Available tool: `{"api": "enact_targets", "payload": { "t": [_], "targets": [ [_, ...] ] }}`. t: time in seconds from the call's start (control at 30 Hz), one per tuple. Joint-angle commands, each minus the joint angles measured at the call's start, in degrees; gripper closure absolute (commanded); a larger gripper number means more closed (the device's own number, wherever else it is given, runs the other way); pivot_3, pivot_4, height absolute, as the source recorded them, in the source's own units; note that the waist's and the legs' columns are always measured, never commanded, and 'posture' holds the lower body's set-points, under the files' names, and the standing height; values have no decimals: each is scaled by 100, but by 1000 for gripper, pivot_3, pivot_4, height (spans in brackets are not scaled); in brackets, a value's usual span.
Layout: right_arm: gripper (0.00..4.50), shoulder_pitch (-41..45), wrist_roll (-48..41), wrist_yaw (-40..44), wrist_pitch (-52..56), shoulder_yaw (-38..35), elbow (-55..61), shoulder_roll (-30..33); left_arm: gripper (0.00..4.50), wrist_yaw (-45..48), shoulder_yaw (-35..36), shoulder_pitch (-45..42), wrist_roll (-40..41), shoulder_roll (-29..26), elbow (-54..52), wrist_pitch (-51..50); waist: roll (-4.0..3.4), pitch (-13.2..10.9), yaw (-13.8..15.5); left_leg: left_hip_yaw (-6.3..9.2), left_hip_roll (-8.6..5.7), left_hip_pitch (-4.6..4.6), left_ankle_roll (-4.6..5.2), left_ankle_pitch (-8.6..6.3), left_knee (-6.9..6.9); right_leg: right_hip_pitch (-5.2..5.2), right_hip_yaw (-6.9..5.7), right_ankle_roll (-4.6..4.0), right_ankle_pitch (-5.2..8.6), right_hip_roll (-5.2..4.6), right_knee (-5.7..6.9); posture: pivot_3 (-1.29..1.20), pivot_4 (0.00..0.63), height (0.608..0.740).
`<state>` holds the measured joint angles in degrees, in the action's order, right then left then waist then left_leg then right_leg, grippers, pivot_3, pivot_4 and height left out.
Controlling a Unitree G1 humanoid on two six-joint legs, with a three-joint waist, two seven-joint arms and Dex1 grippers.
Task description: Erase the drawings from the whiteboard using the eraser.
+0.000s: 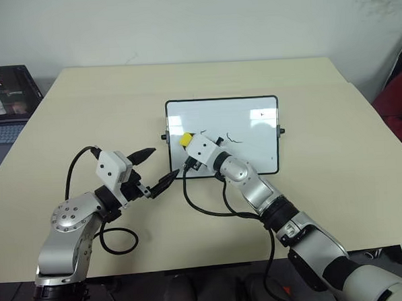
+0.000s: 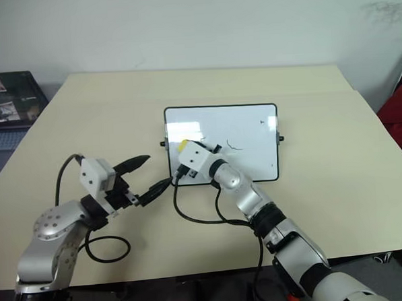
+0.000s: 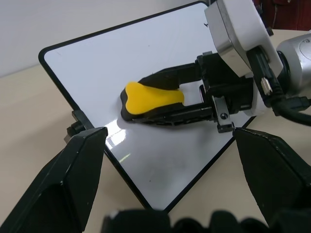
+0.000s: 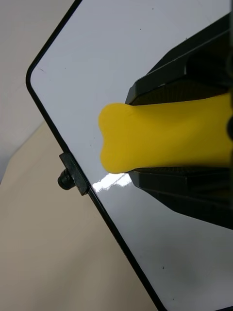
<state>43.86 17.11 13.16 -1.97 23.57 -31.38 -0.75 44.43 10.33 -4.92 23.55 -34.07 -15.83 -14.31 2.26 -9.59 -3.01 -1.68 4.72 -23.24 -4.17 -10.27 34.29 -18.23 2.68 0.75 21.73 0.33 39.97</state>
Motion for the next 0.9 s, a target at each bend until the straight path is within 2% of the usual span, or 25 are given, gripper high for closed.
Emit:
{"api": "enact_targets", "payload": {
  "t": [0.03, 0.13, 0.23, 0.47, 0.63, 0.9],
  "targets": [
    [3174, 137, -119, 74, 272, -386, 683, 167, 0, 14, -16, -86, -5, -22, -112, 104, -1, -13, 14, 0, 0, -3, 0, 0, -1, 0, 1, 0, 0, 0, 0, 0, 150, 740],
    [3174, 329, -210, 62, 449, -668, 1143, 296, 0, 16, -15, -79, -6, -24, -113, 109, -1, -18, 32, 1, 2, -47, 0, 0, -2, -34, -2, -1, 0, -1, -4, 0, 150, 740],
    [3174, 501, -205, -67, 470, -905, 1114, 444, 0, 17, -12, -67, -6, -25, -110, 110, -1, -18, 60, -7, -1, -117, -3, 2, -2, -104, 2, -2, -1, 0, -1, 0, 150, 740],
    [3174, 603, 88, -136, 473, -738, 105, 599, 0, 25, -37, -41, -6, -18, -126, 120, 2, -16, 26, -16, 2, -120, -17, 10, -26, -109, 7, -2, -1, 3, -31, 0, 150, 740],
    [3174, 164, 70, 538, 1154, -422, 799, 601, 0, -1, -27, 10, 7, -18, -146, 135, 3, -15, 13, -12, 0, -100, -9, 6, -23, -96, 3, -2, -1, 0, -6, 0, 150, 740],
    [3174, -363, 287, 1783, 2181, 343, 1660, 997, 0, -17, -117, -13, -13, 65, -128, 145, 4, -14, 13, -10, -1, -67, -10, 9, -23, -77, 3, -1, -1, 1, 0, 0, 150, 740]
  ]
}}
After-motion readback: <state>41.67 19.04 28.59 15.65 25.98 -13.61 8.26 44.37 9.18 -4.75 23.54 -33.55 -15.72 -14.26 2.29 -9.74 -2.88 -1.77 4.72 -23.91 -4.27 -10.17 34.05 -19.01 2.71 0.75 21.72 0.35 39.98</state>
